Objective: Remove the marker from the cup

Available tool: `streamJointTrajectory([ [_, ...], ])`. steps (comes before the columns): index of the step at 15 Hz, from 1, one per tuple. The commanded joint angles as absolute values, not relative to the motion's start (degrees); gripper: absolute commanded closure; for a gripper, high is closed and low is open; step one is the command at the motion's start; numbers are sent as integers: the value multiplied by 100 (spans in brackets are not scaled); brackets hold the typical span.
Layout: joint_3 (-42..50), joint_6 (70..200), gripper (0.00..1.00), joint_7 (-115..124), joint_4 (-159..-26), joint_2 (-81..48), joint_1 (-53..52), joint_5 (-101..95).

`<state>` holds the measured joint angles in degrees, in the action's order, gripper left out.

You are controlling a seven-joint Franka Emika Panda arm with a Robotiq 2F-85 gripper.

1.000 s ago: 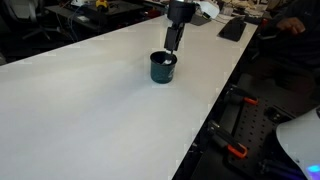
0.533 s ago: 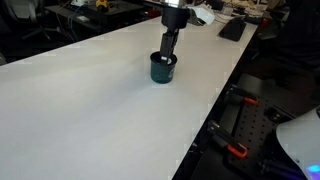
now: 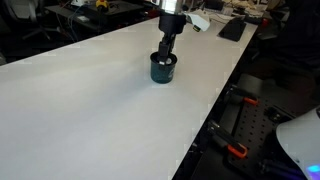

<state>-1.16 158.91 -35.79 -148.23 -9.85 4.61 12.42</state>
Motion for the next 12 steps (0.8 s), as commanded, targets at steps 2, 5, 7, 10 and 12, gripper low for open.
streamJointTrajectory([
  [2,-227,15976,66,-3415,-14628,-1194,661,1262],
  [5,-246,15978,86,-3391,-14568,-1227,715,1273],
  [7,-285,15962,97,-3421,-14544,-1195,747,1307],
  [10,-339,15958,94,-3447,-14526,-1175,773,1316],
  [12,-402,15946,94,-3491,-14525,-1137,790,1347],
])
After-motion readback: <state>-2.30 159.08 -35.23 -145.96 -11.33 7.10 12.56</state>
